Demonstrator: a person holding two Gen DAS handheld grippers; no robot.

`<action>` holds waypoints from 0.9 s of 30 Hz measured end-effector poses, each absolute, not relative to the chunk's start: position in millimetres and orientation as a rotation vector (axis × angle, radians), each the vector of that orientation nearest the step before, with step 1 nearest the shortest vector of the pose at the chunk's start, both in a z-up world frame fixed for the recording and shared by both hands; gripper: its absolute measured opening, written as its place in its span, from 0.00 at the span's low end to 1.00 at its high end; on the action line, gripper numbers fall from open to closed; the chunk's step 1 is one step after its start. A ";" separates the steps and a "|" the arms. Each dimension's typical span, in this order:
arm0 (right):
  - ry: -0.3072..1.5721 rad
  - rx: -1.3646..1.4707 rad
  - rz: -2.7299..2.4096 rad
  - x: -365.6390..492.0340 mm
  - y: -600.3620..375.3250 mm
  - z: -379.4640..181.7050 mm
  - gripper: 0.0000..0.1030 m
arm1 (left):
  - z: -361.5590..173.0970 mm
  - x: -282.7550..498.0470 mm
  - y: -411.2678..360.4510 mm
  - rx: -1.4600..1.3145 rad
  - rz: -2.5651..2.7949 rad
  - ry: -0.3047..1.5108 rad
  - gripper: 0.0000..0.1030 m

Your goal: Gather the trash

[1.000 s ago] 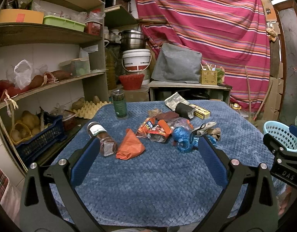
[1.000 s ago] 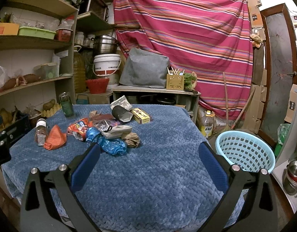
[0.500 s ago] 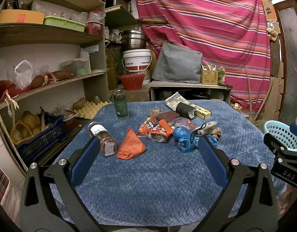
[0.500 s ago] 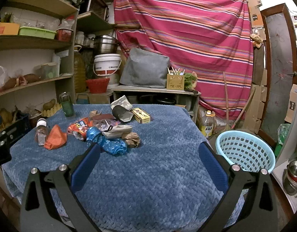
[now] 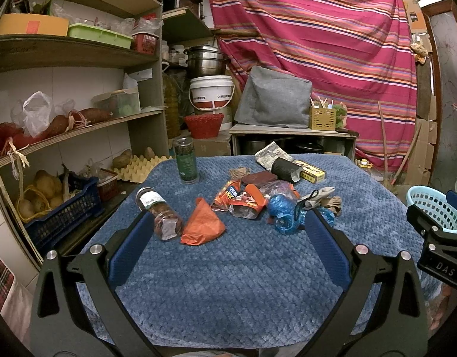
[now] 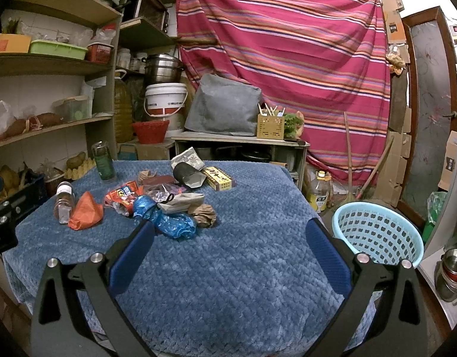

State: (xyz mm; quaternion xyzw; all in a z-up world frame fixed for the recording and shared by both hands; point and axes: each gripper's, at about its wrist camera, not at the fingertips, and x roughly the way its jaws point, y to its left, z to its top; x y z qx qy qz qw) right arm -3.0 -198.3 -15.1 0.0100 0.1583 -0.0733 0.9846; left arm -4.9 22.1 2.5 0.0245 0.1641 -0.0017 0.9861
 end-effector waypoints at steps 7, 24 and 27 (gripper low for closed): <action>0.316 0.017 -0.148 -3.2 -196.6 -14.1 0.96 | 3.0 -3.9 18.9 0.050 -0.004 0.330 0.95; 0.326 0.017 -0.146 -2.2 -196.7 -16.0 0.96 | 0.4 -1.9 19.7 0.053 0.000 0.339 0.95; 0.332 0.018 -0.149 -0.7 -199.1 -18.3 0.96 | -3.9 0.4 16.6 0.062 0.006 0.344 0.95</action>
